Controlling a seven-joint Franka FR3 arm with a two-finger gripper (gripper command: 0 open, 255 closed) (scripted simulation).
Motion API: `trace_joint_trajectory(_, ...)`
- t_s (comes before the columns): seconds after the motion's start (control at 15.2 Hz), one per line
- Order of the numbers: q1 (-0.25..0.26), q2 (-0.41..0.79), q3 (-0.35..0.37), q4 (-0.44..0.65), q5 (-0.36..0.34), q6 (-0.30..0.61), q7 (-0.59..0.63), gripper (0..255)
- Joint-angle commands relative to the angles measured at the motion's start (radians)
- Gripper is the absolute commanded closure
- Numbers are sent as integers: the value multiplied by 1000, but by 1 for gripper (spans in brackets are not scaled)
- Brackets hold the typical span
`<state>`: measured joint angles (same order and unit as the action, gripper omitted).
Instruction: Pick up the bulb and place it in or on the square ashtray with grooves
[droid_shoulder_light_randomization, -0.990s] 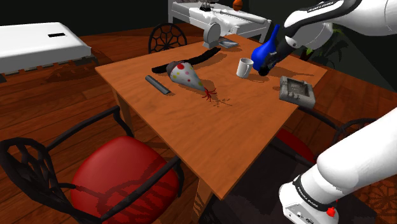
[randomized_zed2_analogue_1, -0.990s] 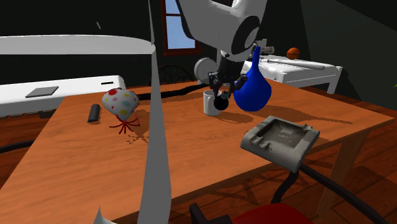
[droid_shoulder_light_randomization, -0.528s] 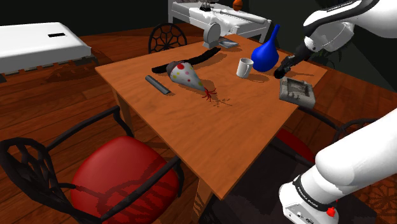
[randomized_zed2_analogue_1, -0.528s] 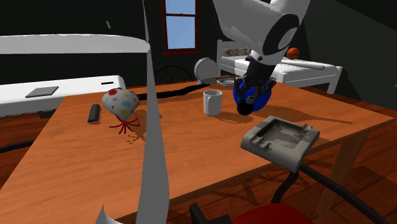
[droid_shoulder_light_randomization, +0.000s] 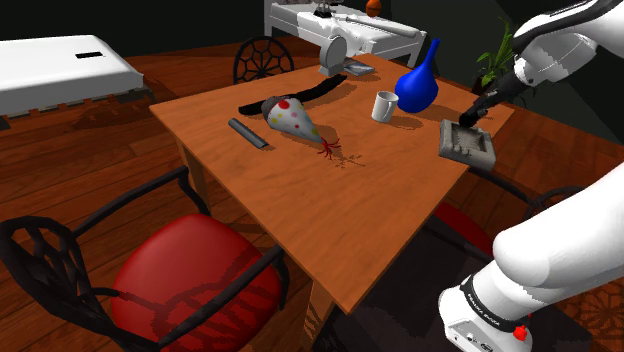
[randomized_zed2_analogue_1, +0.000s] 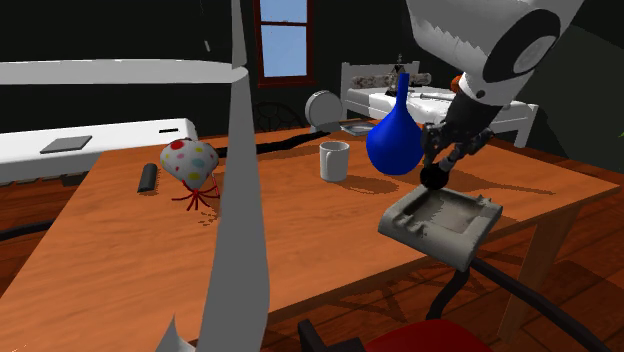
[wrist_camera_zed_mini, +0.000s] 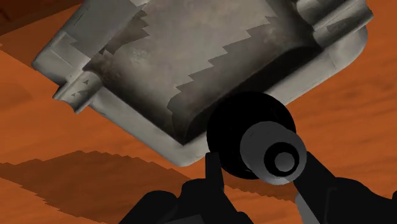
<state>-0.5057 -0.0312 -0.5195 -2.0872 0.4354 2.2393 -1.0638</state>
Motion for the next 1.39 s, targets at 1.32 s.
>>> trace_joint_trajectory(1.32, -27, 114, -20, -61, 146, 105, -186, 255)
